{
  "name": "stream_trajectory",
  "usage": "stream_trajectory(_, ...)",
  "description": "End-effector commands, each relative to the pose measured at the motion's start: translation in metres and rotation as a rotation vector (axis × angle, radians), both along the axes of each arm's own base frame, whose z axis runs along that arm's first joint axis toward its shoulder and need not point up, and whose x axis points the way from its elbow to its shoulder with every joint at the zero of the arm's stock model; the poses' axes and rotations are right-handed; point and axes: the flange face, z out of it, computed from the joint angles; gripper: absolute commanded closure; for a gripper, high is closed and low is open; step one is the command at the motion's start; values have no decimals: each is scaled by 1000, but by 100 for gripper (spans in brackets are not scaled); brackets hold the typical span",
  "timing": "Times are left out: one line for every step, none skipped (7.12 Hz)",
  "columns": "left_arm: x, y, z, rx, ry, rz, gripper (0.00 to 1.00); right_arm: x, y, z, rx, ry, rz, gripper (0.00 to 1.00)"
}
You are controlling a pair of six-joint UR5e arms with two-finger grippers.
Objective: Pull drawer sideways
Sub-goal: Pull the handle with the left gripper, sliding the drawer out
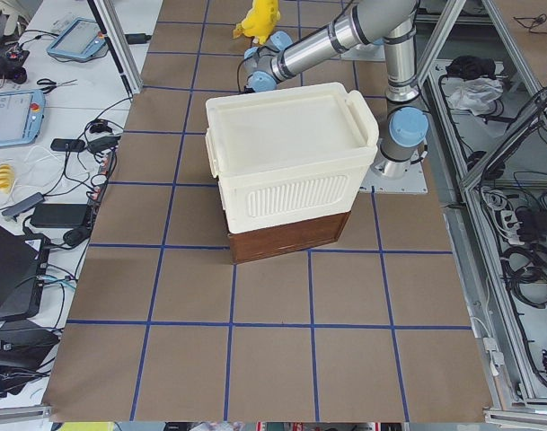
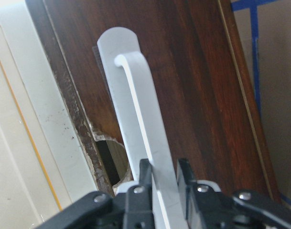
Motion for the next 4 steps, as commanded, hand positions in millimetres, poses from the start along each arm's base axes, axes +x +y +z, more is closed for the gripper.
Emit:
stream_trajectory(-13, 3, 1, -4, 2, -25, 86, 0, 0, 0, 0, 0, 0, 0)
stream_trajectory(-14, 4, 1, -4, 2, -27, 86, 0, 0, 0, 0, 0, 0, 0)
stream_trajectory(-18, 4, 1, -4, 3, -35, 86, 0, 0, 0, 0, 0, 0, 0)
stream_trajectory(-20, 2, 4, -12, 6, -37, 86, 0, 0, 0, 0, 0, 0, 0)
